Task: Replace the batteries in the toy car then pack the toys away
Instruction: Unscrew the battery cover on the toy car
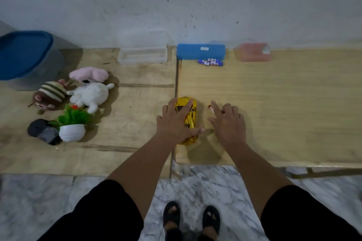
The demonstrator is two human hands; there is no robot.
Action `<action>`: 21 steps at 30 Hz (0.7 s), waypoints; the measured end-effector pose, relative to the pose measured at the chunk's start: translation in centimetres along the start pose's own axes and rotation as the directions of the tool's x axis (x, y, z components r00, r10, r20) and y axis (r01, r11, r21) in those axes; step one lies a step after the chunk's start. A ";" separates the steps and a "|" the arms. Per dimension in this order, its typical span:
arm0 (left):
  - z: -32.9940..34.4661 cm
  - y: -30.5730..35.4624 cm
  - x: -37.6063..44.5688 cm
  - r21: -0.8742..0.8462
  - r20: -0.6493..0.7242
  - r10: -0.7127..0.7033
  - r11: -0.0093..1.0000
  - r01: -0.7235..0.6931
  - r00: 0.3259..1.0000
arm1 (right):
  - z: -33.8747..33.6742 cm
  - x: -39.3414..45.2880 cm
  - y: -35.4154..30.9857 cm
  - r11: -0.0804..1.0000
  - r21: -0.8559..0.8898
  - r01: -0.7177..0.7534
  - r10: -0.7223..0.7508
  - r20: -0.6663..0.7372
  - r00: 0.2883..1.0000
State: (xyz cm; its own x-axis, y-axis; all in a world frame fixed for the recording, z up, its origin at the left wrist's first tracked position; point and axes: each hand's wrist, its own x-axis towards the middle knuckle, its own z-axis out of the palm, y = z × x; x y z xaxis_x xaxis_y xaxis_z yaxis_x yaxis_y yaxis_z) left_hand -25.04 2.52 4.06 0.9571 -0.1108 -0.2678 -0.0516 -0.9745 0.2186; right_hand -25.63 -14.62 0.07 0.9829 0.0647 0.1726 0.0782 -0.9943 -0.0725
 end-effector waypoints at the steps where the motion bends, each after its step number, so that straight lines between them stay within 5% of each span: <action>1: 0.0 -0.1 0.0 -0.021 0.000 0.004 1.000 -0.004 1.000 | -0.2 0.1 -0.1 0.999 -0.019 0.047 -0.048 -0.027 0.998; 14: 0.2 -0.7 -0.2 -0.344 -0.032 0.038 0.938 -0.047 0.999 | -0.9 0.8 -2.4 0.985 0.143 0.098 -0.109 0.065 0.992; 18: -1.4 -1.6 0.1 -0.688 0.040 -0.005 0.725 0.031 0.999 | -2.5 1.8 -3.2 0.926 0.375 0.051 -0.097 0.105 0.990; 21: -4.3 -1.6 -0.2 -0.910 0.056 -0.023 0.410 0.061 0.998 | -4.8 3.1 -4.0 0.749 0.654 -0.108 -0.038 0.206 0.978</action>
State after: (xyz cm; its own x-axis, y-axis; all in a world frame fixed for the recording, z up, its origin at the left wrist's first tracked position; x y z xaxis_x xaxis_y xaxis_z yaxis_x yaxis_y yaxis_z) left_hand -23.94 4.95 7.77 0.9406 -0.0991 -0.3249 0.2962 -0.2287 0.9273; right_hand -23.66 -10.85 5.56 0.9925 0.1188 -0.0303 0.0614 -0.6960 -0.7154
